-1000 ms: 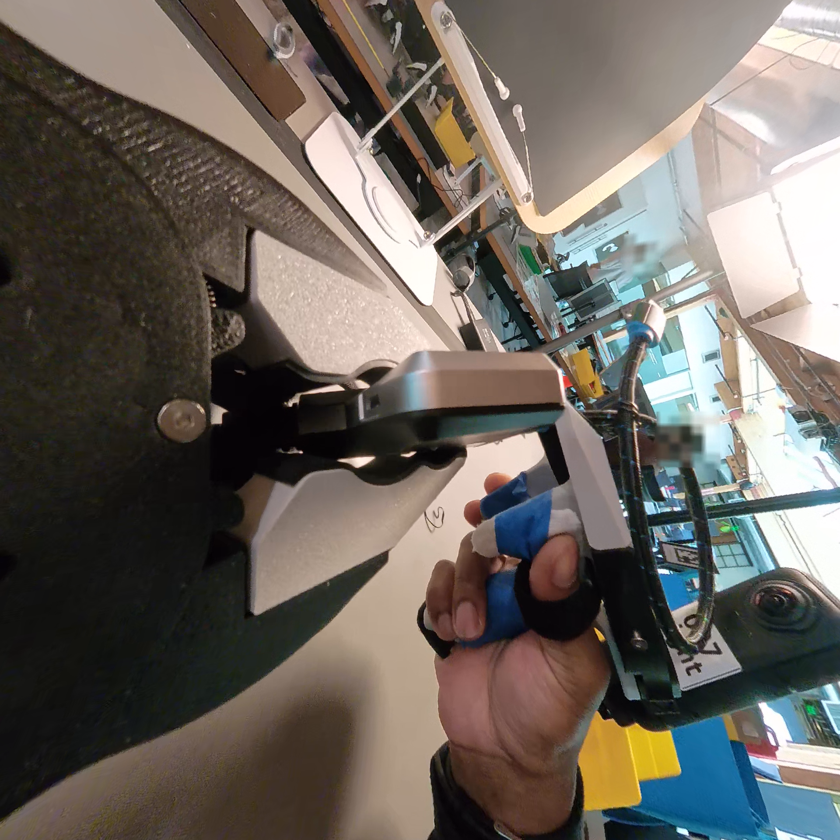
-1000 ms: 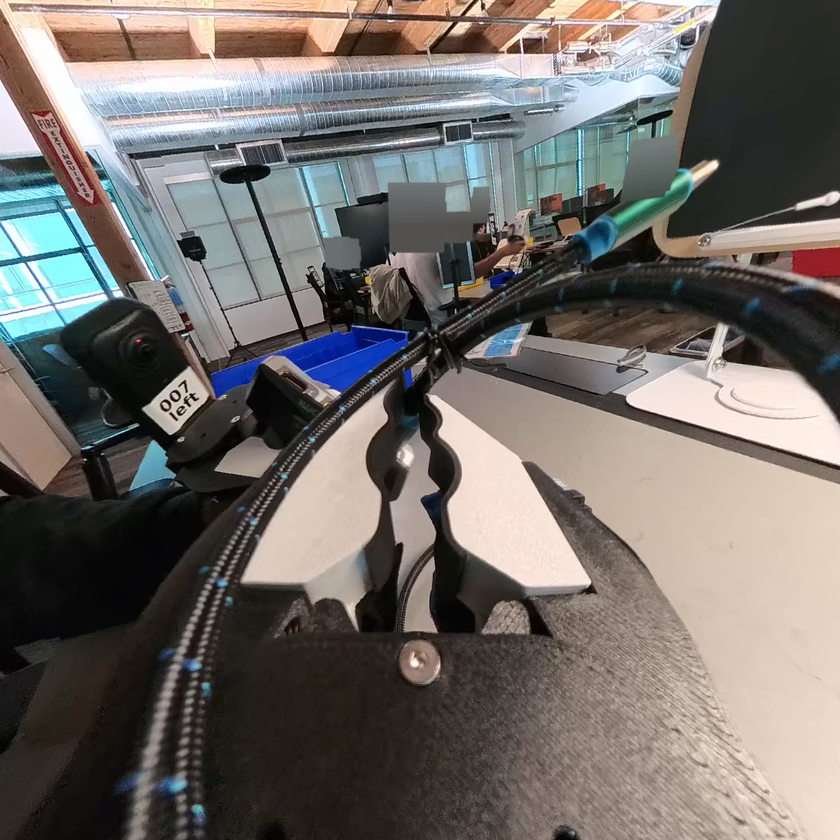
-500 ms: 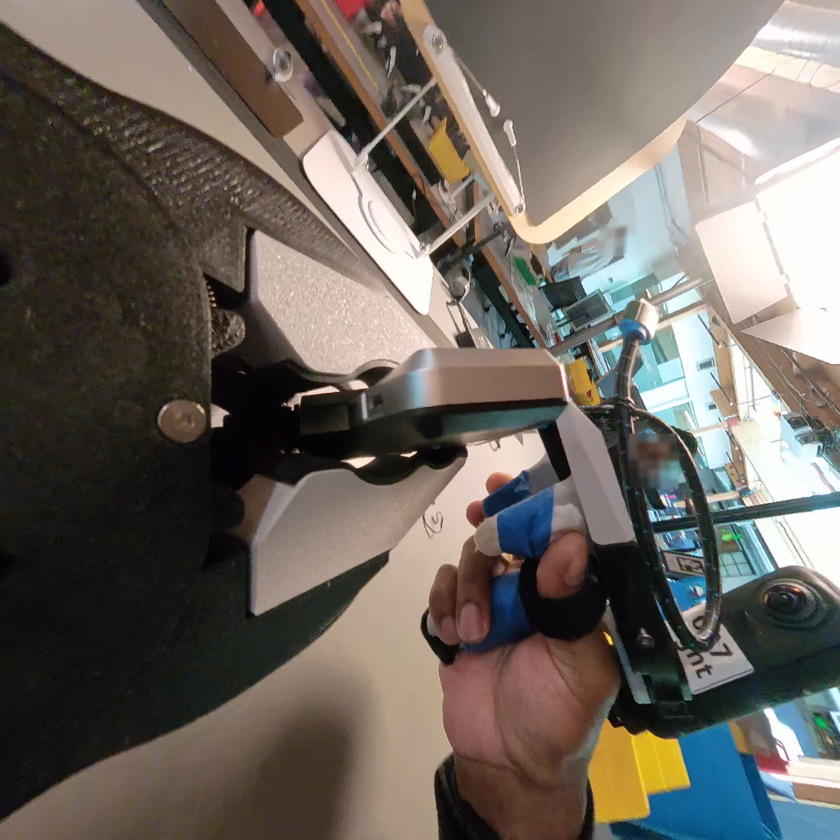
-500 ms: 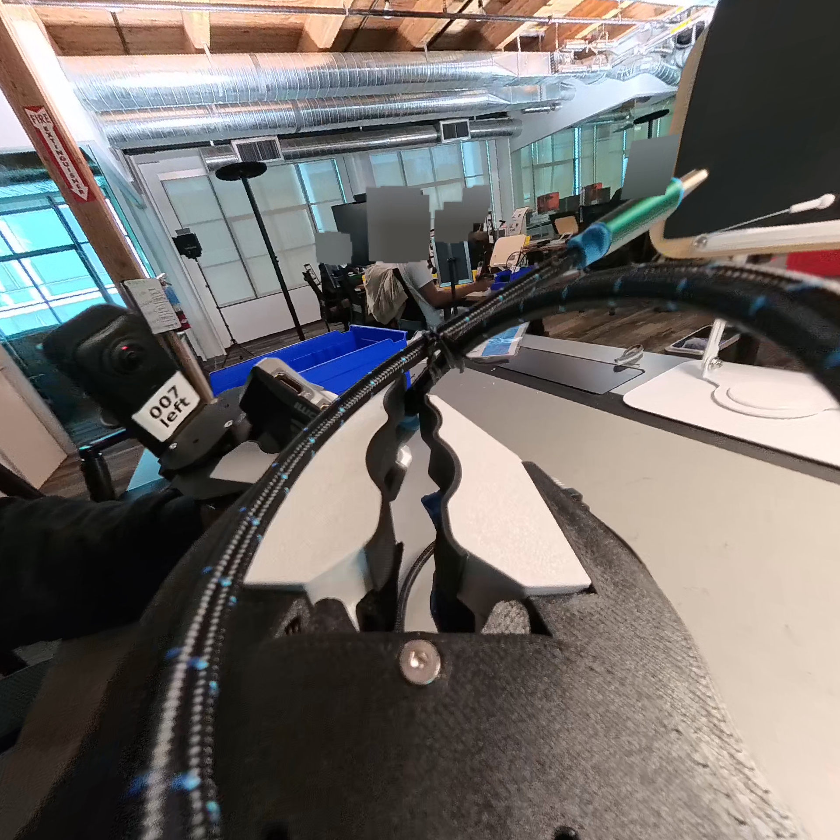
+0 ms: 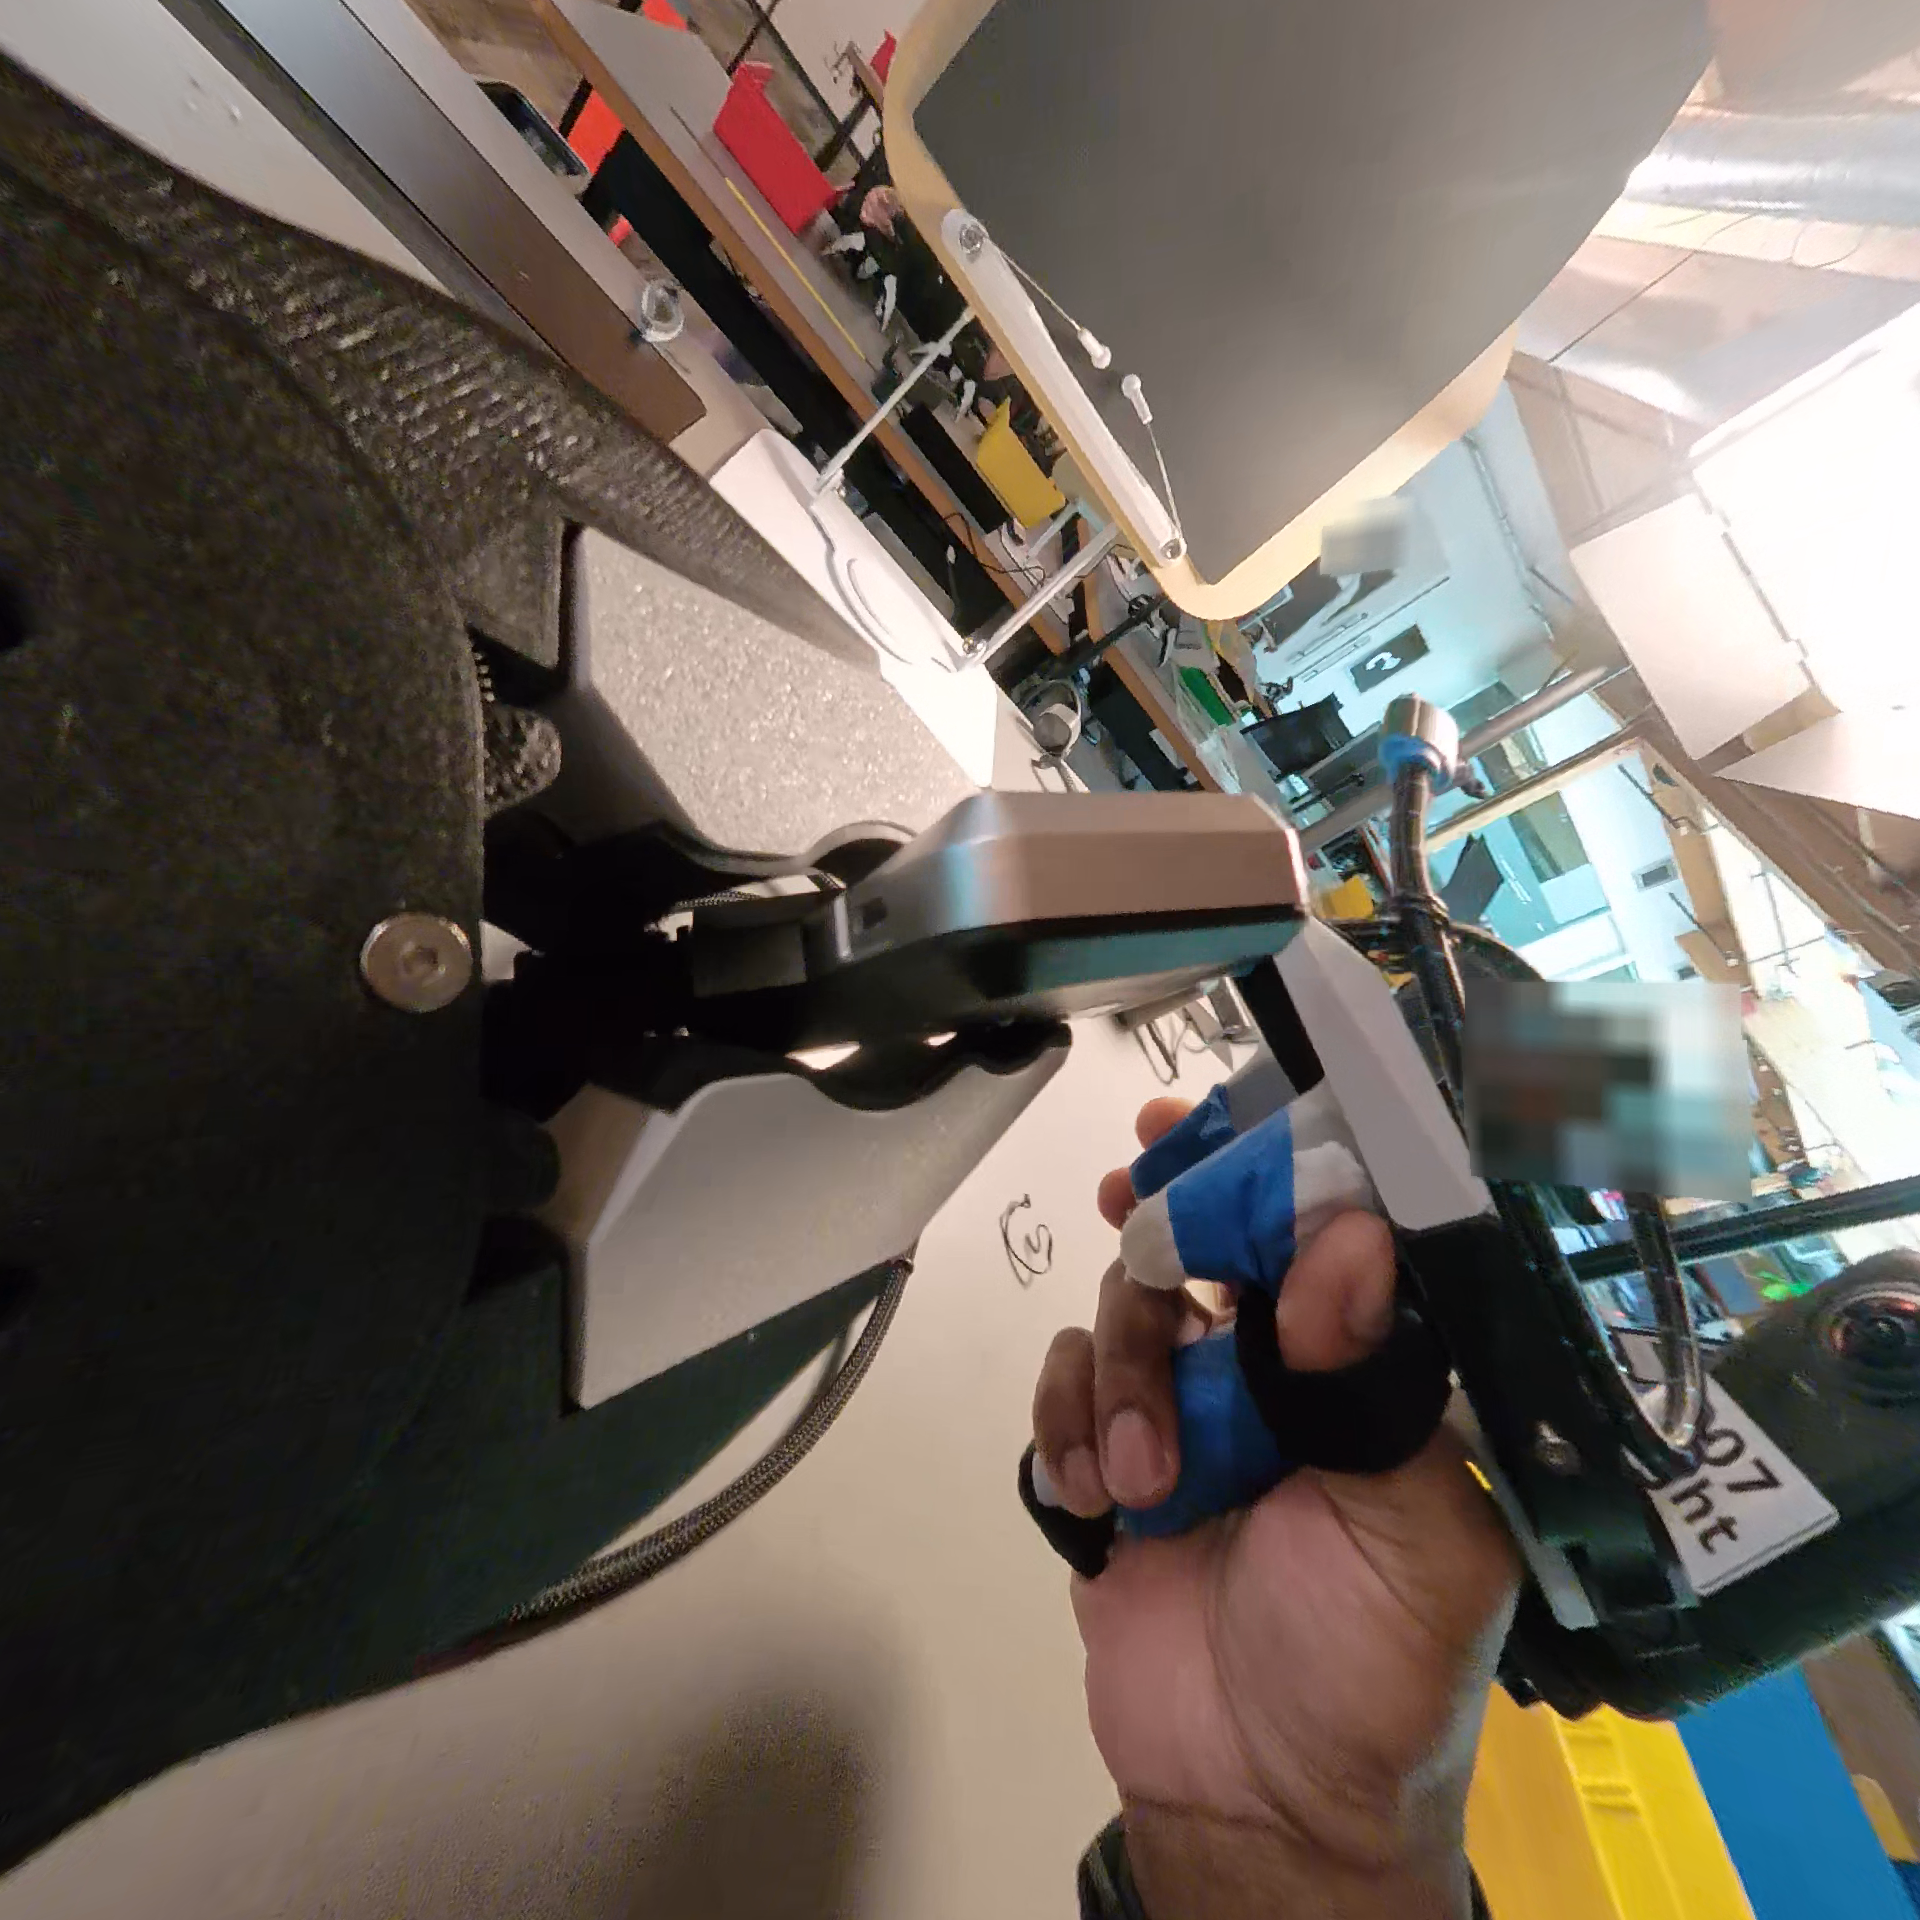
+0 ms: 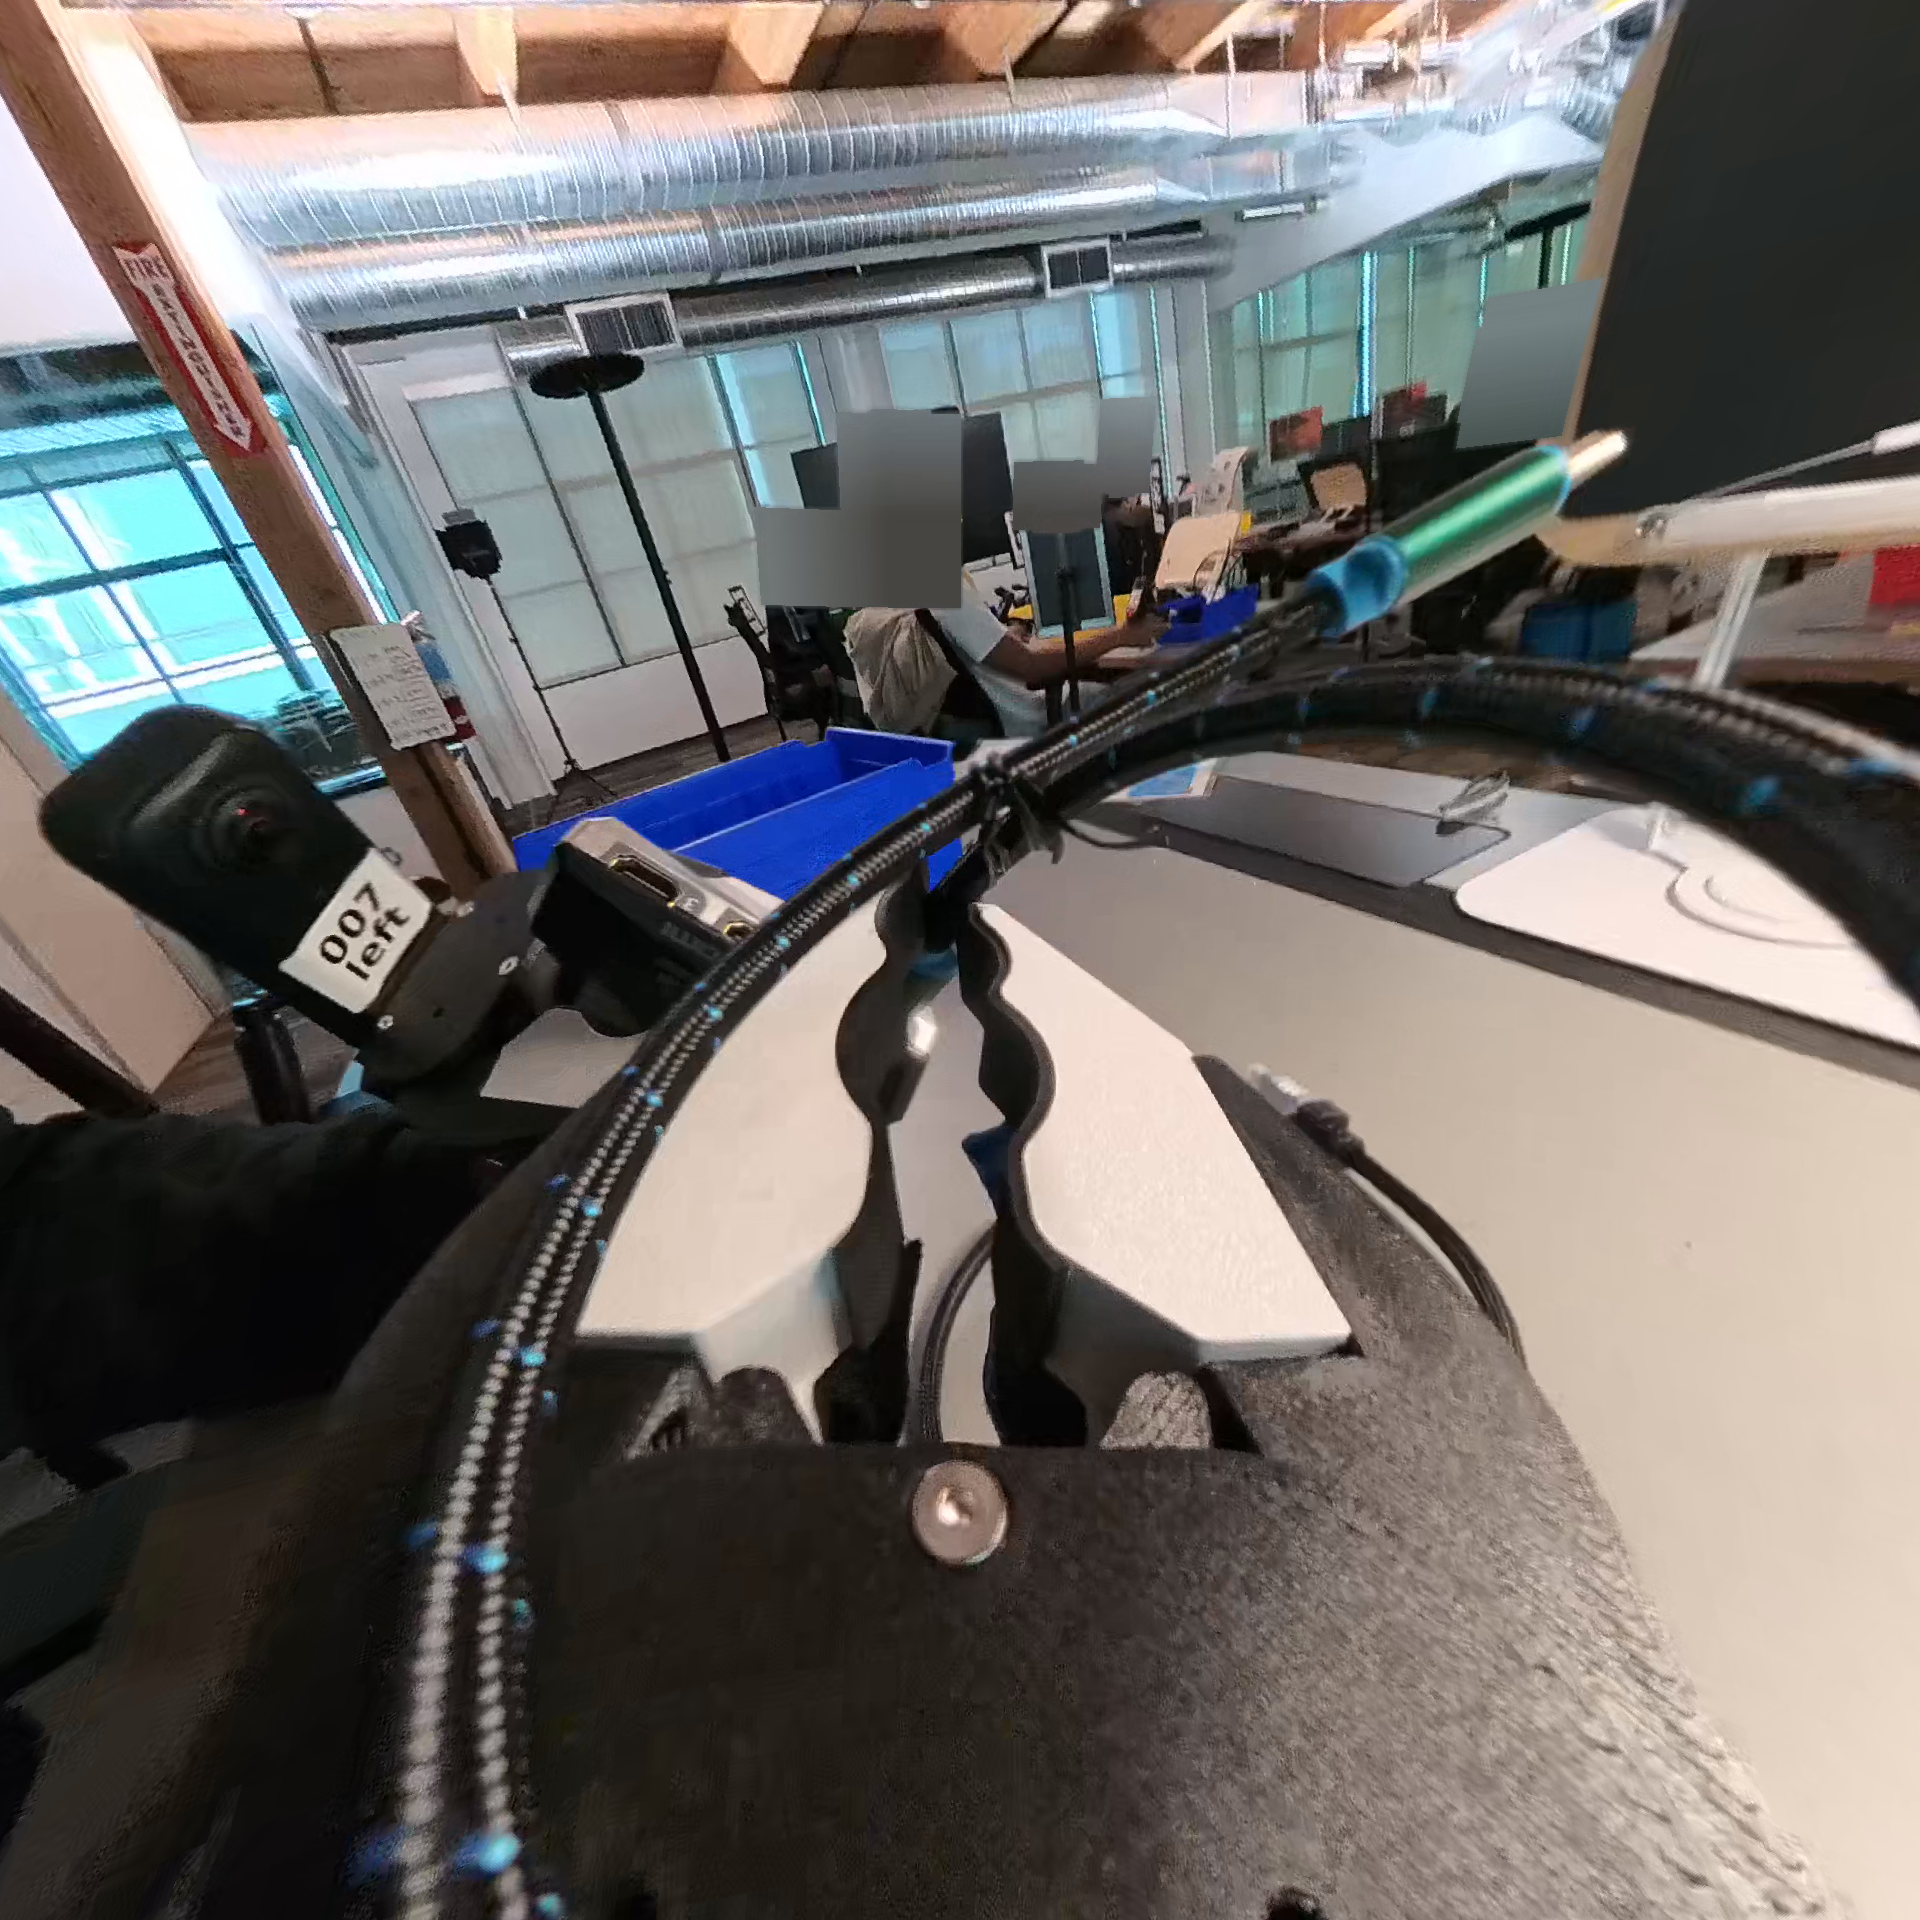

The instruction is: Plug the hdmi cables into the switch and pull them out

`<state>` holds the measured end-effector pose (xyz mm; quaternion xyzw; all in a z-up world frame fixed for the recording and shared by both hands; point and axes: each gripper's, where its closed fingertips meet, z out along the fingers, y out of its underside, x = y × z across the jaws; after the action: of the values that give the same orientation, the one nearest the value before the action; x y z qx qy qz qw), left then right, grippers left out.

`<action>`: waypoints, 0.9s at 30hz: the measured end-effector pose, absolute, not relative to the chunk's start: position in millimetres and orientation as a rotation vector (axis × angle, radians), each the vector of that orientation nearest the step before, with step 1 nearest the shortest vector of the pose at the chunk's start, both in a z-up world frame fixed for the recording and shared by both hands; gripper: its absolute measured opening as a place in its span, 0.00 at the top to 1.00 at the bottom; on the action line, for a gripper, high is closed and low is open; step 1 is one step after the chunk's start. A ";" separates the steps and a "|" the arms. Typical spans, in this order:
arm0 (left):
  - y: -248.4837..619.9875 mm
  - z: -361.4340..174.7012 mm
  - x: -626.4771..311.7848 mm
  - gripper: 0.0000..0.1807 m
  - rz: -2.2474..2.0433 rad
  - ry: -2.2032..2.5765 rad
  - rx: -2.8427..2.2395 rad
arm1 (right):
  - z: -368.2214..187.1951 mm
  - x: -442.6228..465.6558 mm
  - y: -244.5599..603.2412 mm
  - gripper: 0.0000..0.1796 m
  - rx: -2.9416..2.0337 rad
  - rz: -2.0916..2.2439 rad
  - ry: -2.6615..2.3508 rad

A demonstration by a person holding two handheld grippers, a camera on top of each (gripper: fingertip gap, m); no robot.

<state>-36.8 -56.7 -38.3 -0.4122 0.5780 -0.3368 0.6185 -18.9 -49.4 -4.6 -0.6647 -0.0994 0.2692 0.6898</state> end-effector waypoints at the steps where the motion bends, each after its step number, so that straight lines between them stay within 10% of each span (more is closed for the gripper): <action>1: -55.7 -40.0 -36.3 0.87 -0.765 1.333 -0.953 | -4.3 -19.0 -49.5 0.97 -1.484 0.595 -0.223; 27: -58.5 -42.4 -37.5 0.86 -0.920 1.388 -0.969 | -5.5 -19.8 -50.4 0.97 -1.527 0.548 -0.257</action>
<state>-37.5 -58.5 -42.4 -0.4129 0.5915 -0.3922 0.5708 -19.8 -50.4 -5.5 -0.6804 -0.1145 0.2440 0.6815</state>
